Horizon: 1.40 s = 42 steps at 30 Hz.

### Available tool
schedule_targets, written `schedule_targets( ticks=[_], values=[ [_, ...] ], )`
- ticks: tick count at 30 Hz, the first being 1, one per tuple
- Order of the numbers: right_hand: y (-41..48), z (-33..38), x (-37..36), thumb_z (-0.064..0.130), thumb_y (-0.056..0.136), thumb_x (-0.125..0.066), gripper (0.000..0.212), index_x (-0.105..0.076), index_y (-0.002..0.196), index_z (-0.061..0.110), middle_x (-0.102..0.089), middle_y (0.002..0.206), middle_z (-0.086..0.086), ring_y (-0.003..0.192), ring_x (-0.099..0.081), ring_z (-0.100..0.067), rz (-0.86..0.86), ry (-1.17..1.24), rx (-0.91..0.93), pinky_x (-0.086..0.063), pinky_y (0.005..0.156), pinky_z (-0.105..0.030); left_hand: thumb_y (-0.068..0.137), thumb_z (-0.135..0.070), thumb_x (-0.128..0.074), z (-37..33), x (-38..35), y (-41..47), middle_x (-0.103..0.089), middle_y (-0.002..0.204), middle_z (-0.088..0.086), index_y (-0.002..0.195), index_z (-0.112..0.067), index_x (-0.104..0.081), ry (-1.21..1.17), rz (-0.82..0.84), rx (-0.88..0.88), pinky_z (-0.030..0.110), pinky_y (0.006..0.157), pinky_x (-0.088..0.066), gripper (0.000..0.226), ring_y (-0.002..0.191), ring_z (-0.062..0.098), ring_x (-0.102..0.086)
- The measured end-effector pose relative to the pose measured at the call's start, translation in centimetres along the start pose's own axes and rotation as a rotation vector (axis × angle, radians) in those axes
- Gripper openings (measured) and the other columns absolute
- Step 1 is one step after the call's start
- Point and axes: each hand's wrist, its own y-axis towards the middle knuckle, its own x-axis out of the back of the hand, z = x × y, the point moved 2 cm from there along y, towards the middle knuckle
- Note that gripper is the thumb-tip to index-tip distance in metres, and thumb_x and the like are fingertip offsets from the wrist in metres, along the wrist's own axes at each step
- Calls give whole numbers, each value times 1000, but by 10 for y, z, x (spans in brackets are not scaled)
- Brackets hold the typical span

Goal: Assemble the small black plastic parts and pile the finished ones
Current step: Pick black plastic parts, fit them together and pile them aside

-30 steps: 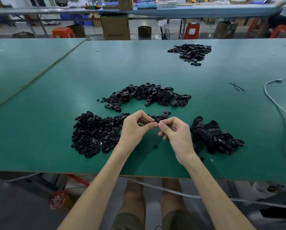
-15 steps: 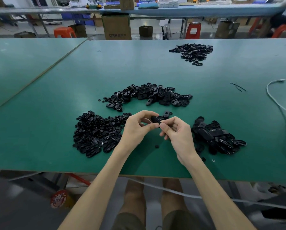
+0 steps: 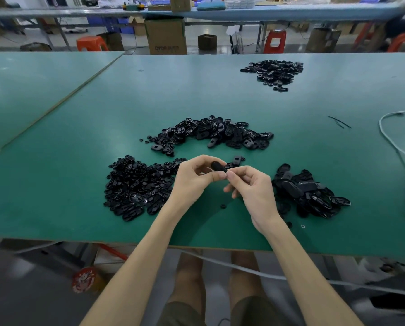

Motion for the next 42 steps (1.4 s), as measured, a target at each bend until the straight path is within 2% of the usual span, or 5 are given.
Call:
schedule_targets(
  ticks=[6,13,25,39,42],
  values=[
    [1,-1,0,6,97,-70,4,-73,96,4,-75,78,-4,66,-68,-14,18,-3,4,-51,57,-23,82,-13,-84,1,0,-1,-76,89,-2,98,-20,-78,-4,20,17,45,80,-54,18,74,13,-62],
    [1,-2,-1,5,96,-71,3,-75,95,6,-77,80,-7,65,-68,-15,30,-18,9,-50,57,-23,86,-7,-80,1,1,0,-76,86,0,98,-14,-76,-10,24,27,24,72,-53,15,69,13,-63],
    [-1,-1,0,11,99,-69,6,-73,97,15,-71,77,3,65,-62,-12,-45,-33,19,-50,57,-26,88,-11,-80,-1,-1,-3,-74,84,15,99,-13,-76,-25,48,26,26,77,-54,12,67,23,-70],
    [-2,0,2,10,97,-70,7,-74,96,15,-72,74,4,64,-62,-10,-99,7,16,-51,59,-23,90,-1,-75,-6,-3,-4,-79,89,5,103,-7,-78,-12,48,35,19,76,-55,15,76,14,-73],
    [-2,-1,2,10,97,-71,6,-74,96,15,-72,74,4,64,-63,-10,-92,6,14,-51,59,-23,90,1,-74,-6,-3,-4,-79,92,8,102,-7,-78,0,44,43,28,78,-59,15,78,17,-73]
  ],
)
